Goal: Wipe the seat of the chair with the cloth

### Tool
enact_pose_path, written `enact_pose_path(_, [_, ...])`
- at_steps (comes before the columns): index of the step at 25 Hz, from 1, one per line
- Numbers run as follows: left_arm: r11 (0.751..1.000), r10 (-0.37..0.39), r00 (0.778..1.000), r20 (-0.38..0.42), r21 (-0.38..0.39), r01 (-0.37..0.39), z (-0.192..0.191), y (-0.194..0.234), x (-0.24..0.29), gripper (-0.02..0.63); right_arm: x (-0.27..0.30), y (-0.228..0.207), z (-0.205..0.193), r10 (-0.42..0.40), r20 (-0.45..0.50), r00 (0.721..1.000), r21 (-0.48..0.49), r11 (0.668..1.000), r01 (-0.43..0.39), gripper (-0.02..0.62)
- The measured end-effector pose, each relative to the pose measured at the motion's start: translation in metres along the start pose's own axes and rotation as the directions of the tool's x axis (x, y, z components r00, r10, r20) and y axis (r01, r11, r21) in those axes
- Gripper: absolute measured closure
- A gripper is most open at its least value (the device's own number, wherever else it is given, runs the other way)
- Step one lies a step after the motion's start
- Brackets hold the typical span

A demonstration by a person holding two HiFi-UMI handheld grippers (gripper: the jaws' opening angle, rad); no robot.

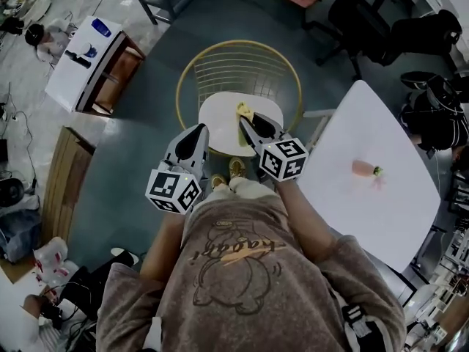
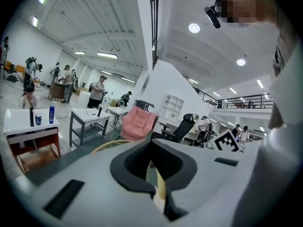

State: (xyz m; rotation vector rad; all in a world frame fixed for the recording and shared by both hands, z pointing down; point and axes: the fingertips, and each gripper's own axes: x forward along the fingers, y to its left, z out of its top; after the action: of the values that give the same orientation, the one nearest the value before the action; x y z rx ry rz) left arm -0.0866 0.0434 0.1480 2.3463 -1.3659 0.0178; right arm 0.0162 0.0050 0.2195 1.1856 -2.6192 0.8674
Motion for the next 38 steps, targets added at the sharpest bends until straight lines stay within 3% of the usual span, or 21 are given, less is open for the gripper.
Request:
enact_pose_path(10, [0.99,0.011,0.999,0.033,0.137,-0.015,0.039,0.0,-0.034,0.603,-0.067,0.033,0.057,0.012,0.154,0.988,-0.177,0.984,0.015,0.483])
enact_pose_path(18, [0.982,0.082,0.993,0.087,0.165,-0.096,0.042,0.007,-0.057,0.603,-0.112,0.043,0.066,-0.024,0.227,0.974,-0.266,0.96,0.086,0.483])
enact_pose_path(28, [0.966,0.133,0.983,0.127,0.204,-0.158,0.037,0.012,-0.058,0.603,-0.124,0.017,0.056,-0.1,0.269,0.958,-0.214,0.963,0.161,0.483])
enact_pose_path(38, [0.96,0.148,0.982,0.12,0.22,-0.172,0.022,0.005,-0.05,0.603,-0.125,0.006,0.048,-0.113,0.265,0.957,-0.203,0.964,0.17,0.483])
